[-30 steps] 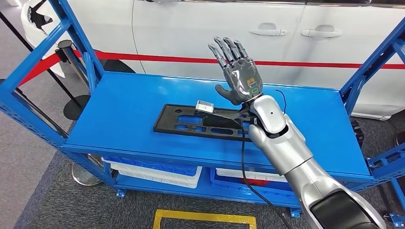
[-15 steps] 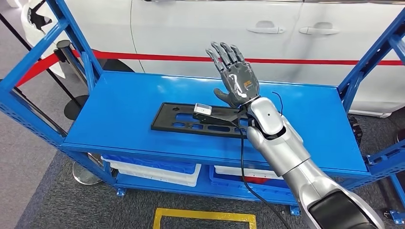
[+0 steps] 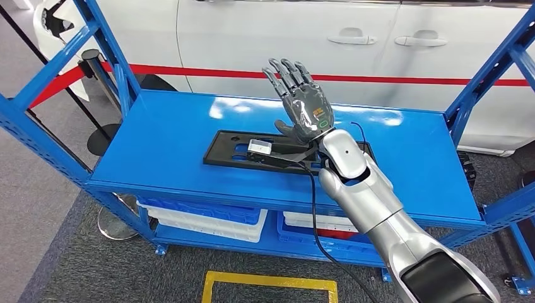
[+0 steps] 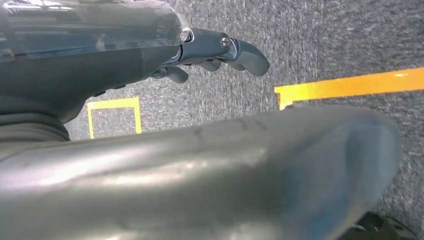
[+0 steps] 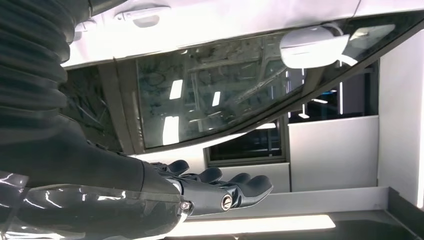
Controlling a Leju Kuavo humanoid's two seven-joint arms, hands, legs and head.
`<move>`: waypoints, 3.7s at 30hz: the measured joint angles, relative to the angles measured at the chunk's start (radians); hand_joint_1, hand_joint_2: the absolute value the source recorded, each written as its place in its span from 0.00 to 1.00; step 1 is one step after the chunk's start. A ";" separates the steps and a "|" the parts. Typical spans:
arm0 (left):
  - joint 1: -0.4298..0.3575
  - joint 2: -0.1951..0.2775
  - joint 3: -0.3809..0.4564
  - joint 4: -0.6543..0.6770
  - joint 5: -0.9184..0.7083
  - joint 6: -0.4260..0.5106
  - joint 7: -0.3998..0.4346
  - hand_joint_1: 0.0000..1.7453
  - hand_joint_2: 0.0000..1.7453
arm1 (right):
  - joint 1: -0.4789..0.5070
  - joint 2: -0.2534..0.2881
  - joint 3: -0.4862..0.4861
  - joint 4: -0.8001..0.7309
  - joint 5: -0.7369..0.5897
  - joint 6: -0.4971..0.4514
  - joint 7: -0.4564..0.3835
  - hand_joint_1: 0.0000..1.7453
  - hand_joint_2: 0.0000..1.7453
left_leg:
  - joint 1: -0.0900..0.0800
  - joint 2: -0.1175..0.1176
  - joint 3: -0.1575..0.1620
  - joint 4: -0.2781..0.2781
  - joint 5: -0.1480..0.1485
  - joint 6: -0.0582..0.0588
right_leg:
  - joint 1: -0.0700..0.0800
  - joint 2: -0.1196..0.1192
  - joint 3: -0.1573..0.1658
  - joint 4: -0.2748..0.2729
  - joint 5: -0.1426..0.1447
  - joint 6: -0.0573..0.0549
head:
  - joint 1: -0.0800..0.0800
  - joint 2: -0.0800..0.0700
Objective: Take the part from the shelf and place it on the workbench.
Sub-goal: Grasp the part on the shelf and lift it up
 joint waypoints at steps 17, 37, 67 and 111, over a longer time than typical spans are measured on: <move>0.000 0.002 0.000 0.000 -0.011 0.003 0.004 0.00 0.00 | -0.012 0.004 0.029 0.044 -0.018 0.069 -0.029 0.00 1.00 | 0.002 0.002 -0.040 0.019 0.012 -0.014 | -0.005 0.001 0.045 -0.007 -0.047 -0.015 | 0.002 0.000; -0.012 0.010 0.000 0.000 -0.012 0.002 0.000 0.00 0.00 | -0.044 0.073 0.194 0.327 -0.066 0.123 -0.101 0.00 1.00 | 0.007 0.001 -0.039 -0.005 0.041 0.019 | -0.004 0.002 -0.088 0.268 -0.172 0.021 | 0.005 0.000; -0.017 0.017 0.000 0.000 0.002 0.018 0.004 0.00 0.00 | -0.138 0.149 0.280 0.556 -0.095 0.139 -0.059 0.00 1.00 | 0.012 0.002 -0.036 -0.008 0.041 0.014 | -0.003 0.004 -0.086 0.256 -0.169 0.017 | 0.004 0.000; -0.040 0.046 0.000 0.000 0.008 0.015 -0.026 0.00 0.00 | -0.198 0.039 0.307 0.704 -0.039 0.247 0.151 1.00 1.00 | 0.010 0.003 -0.100 0.138 -0.043 -0.033 | -0.008 0.003 0.033 -0.001 -0.041 -0.027 | 0.000 0.000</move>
